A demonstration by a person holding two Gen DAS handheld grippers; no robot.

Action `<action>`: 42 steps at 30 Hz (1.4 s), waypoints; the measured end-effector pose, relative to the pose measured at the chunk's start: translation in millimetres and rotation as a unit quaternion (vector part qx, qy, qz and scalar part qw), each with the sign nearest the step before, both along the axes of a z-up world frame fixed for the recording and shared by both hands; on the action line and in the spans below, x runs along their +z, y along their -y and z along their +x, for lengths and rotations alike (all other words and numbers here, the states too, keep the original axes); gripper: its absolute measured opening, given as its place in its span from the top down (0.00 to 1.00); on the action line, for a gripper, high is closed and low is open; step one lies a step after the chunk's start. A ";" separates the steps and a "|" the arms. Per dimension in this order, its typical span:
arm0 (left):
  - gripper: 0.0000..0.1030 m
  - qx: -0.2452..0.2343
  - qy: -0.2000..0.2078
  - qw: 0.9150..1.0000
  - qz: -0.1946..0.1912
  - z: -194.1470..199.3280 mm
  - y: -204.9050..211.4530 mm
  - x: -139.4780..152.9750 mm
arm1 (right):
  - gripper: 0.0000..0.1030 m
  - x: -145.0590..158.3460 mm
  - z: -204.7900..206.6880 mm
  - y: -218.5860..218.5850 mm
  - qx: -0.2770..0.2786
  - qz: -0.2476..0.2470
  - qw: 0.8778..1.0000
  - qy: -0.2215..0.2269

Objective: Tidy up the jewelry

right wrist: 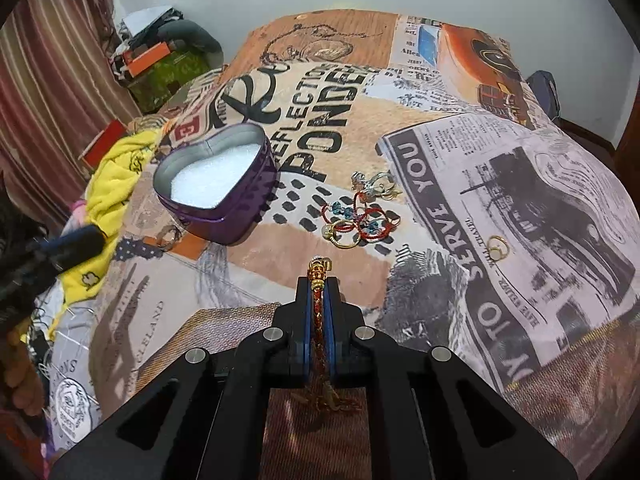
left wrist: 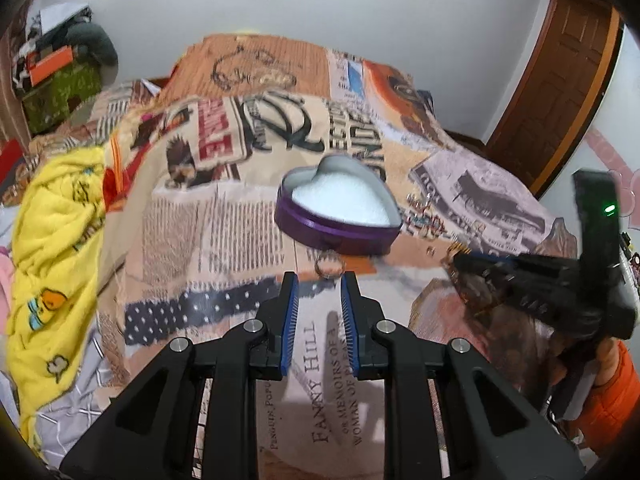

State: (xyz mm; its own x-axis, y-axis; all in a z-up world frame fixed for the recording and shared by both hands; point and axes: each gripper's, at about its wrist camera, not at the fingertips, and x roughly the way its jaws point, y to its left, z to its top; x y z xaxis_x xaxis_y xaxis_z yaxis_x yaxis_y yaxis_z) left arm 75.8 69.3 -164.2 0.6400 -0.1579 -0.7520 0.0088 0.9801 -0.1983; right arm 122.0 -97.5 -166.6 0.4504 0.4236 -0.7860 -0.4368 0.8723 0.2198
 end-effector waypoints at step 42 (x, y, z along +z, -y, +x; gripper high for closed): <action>0.80 0.004 0.064 0.998 0.026 30.9 -2.6 33.5 | 0.95 76.4 18.6 -44.3 0.040 0.070 0.993 0.081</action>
